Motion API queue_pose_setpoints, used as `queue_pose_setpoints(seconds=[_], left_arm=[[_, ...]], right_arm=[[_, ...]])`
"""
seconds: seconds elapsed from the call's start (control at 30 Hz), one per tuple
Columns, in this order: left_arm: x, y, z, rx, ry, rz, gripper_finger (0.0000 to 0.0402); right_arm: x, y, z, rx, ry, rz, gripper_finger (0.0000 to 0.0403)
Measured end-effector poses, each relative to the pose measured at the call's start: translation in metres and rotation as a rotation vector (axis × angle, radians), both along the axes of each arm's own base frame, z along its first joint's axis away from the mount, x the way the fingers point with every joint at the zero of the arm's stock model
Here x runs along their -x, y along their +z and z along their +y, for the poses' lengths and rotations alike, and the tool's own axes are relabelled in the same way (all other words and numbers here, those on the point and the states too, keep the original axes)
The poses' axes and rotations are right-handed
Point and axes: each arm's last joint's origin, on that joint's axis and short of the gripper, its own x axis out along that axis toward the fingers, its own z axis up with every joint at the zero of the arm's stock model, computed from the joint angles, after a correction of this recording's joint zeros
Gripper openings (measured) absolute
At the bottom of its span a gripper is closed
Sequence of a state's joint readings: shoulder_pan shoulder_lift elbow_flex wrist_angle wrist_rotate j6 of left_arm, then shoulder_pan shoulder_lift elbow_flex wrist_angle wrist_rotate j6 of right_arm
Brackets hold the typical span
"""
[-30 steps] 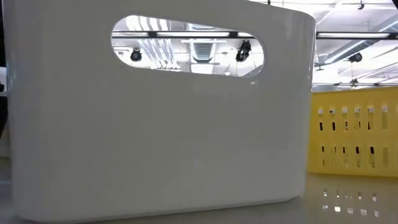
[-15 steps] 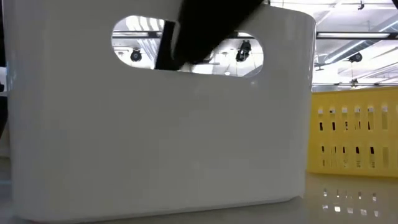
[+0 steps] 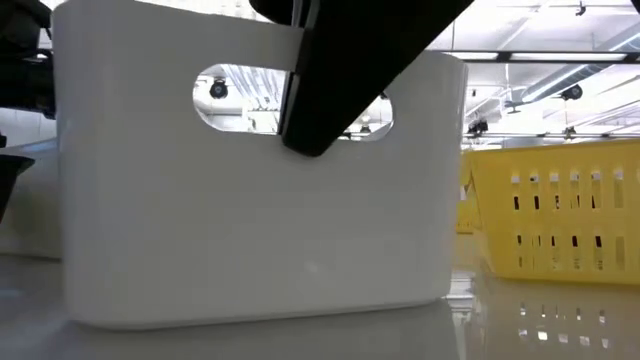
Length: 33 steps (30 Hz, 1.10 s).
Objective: Stack baskets on shelf by color
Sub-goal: Put the bottom left white bin on the shelf
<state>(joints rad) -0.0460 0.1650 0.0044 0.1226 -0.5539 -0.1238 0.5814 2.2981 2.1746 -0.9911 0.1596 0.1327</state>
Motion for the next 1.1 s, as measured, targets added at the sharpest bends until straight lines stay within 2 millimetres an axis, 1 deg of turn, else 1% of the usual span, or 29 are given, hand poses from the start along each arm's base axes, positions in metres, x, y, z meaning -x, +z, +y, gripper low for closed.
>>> queue_pose_setpoints(seconds=[0.1, 0.2, 0.33, 0.43, 0.57, 0.67, 0.73, 0.83, 0.9, 0.97, 1.1], left_arm=[[0.000, 0.000, 0.000, 0.000, 0.000, 0.000, 0.0004], [0.000, 0.000, 0.000, 0.000, 0.000, 0.000, 0.0004], [0.000, 0.000, 0.000, 0.000, 0.000, 0.000, 0.0004], [0.000, 0.000, 0.000, 0.000, -0.001, 0.001, 0.0004], [0.000, 0.000, 0.000, 0.000, 0.000, 0.000, 0.0004], [0.000, 0.000, 0.000, 0.000, 0.000, 0.000, 0.0004], [0.000, 0.000, 0.000, 0.000, 0.000, -0.001, 0.0004], [0.000, 0.000, 0.000, 0.000, 0.000, -0.001, 0.0004], [0.000, 0.000, 0.000, 0.000, -0.001, -0.001, 0.0004], [0.000, 0.000, 0.000, 0.000, 0.000, -0.001, 0.0004], [0.000, 0.000, 0.000, 0.000, 0.000, -0.001, 0.0004]], right_arm=[[0.002, 0.009, 0.002, -0.016, -0.012, -0.013, 0.0011], [0.008, 0.029, 0.005, -0.038, -0.006, -0.043, 0.0009], [0.022, 0.065, 0.007, -0.067, -0.013, -0.103, 0.0009], [0.034, 0.093, 0.005, -0.044, -0.028, -0.179, 0.0009], [0.049, 0.135, -0.006, -0.005, -0.051, -0.313, 0.0009], [0.056, 0.159, -0.019, 0.080, -0.059, -0.406, 0.0009], [0.056, 0.170, -0.032, 0.164, -0.055, -0.453, 0.0009], [0.048, 0.182, -0.061, 0.269, -0.063, -0.484, 0.0009], [0.038, 0.187, -0.088, 0.316, -0.081, -0.478, 0.0009], [0.025, 0.187, -0.117, 0.362, -0.113, -0.459, 0.0009], [-0.005, 0.174, -0.186, 0.413, -0.158, -0.386, 0.0009]])
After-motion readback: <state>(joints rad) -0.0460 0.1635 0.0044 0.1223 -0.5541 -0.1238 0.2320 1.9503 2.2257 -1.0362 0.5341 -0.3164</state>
